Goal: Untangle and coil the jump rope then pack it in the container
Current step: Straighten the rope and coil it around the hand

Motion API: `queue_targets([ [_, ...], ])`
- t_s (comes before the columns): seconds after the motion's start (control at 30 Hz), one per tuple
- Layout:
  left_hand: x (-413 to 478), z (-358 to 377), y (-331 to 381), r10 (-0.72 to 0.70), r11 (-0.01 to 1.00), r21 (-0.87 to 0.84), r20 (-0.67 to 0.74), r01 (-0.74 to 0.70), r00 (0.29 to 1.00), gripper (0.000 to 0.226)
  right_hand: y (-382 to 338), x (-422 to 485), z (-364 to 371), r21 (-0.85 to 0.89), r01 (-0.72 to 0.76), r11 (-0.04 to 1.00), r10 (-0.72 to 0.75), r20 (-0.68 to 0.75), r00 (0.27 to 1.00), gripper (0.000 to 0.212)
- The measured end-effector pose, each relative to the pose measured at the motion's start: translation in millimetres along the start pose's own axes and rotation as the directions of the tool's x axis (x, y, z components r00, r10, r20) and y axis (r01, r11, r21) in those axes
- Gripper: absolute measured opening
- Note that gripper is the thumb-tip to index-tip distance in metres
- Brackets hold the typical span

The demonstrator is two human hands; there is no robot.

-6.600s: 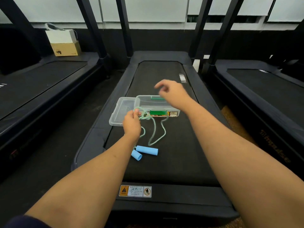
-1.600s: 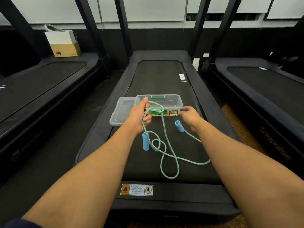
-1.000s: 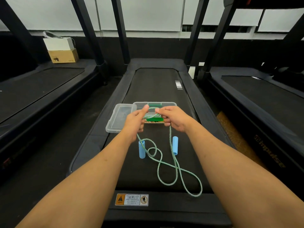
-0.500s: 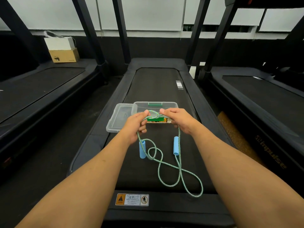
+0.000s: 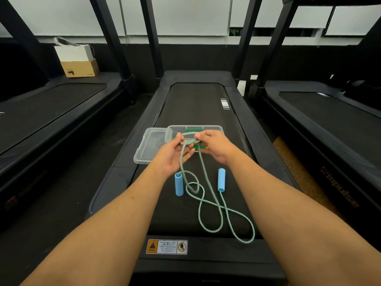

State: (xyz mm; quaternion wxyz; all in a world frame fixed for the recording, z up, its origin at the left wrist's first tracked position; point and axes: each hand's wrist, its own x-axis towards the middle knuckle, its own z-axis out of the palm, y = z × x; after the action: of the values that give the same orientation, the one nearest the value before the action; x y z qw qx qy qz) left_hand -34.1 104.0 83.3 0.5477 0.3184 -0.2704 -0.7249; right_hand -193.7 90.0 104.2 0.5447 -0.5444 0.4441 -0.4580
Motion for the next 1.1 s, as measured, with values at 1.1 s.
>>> queue_targets([
  [1.1, -0.2, -36.1, 38.8, 0.376, 0.905, 0.279, -0.165, -0.322, 0.912, 0.046, -2.7, -9.9, -78.9, 0.317, -0.074, 0.946, 0.217, -0.443, 0.87, 0.031],
])
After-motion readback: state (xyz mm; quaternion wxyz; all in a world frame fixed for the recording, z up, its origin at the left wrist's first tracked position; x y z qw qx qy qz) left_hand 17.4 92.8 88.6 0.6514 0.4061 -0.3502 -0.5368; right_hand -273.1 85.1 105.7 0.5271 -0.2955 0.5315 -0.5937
